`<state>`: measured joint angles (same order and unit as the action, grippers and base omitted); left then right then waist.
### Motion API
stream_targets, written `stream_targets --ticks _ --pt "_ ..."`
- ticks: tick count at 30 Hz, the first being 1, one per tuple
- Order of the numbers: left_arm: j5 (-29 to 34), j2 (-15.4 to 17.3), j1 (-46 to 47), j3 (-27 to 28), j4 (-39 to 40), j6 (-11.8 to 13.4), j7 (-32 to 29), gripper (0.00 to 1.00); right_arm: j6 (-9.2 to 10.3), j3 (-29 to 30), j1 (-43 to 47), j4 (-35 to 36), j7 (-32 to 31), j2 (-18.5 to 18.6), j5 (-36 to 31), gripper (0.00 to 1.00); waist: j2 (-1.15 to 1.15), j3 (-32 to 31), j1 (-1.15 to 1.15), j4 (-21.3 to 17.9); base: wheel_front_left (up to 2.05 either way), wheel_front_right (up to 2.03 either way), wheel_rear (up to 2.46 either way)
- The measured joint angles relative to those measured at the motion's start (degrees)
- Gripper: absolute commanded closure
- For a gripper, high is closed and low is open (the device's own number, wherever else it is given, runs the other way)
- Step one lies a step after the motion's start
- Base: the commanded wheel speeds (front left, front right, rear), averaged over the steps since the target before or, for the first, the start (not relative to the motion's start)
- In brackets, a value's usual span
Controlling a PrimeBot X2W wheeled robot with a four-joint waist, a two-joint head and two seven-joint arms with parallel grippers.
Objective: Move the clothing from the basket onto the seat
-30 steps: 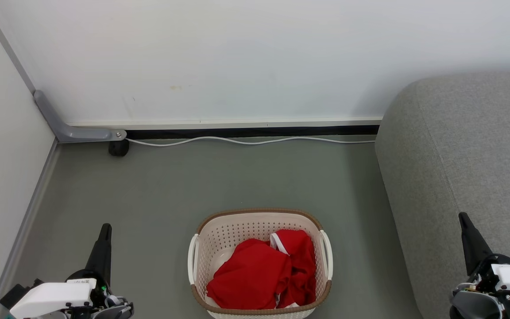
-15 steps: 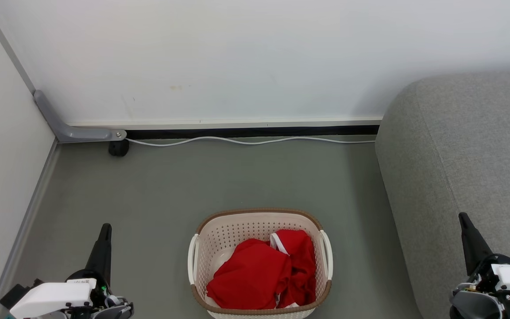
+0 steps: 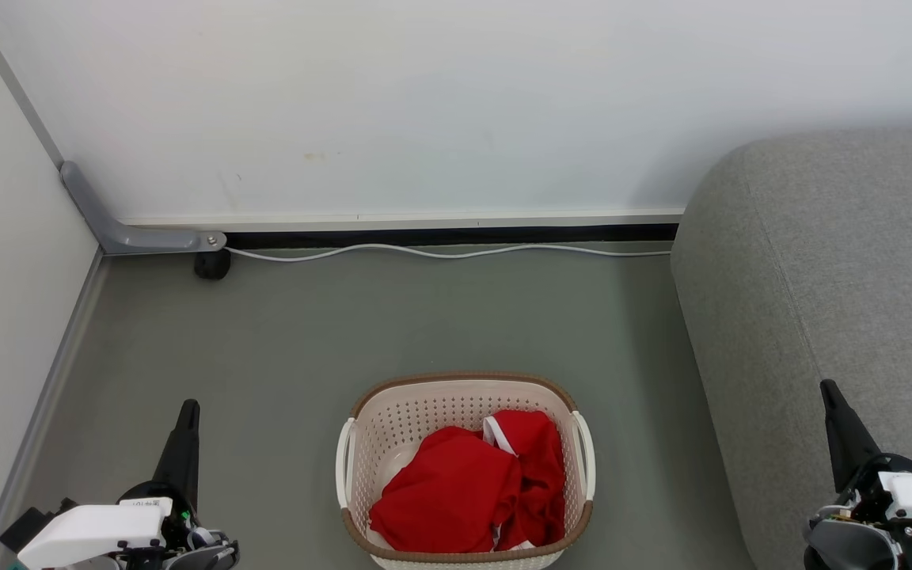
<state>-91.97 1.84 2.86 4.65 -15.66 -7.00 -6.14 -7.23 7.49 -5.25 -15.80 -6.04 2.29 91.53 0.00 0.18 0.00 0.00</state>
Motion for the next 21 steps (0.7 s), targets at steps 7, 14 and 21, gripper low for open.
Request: stream_targets --ticks 7,14,21 --pt "0.0 0.0 0.0 0.0 0.0 0.0 0.0 1.0 0.0 0.0 0.0 0.0 0.0 0.0 0.0 1.0 0.0 0.0 0.0 0.0 0.0 0.0 0.0" --pt "0.0 0.0 0.0 0.0 0.0 0.0 0.0 1.0 0.0 0.0 0.0 0.0 0.0 0.0 0.0 1.0 0.0 0.0 0.0 0.0 0.0 0.0 0.0" --pt "0.0 -0.1 -0.1 0.0 -0.1 0.0 0.0 0.0 0.0 0.0 0.0 -0.2 0.0 0.0 0.0 0.0 0.0 0.0 0.0 0.0 0.0 0.0 0.0"
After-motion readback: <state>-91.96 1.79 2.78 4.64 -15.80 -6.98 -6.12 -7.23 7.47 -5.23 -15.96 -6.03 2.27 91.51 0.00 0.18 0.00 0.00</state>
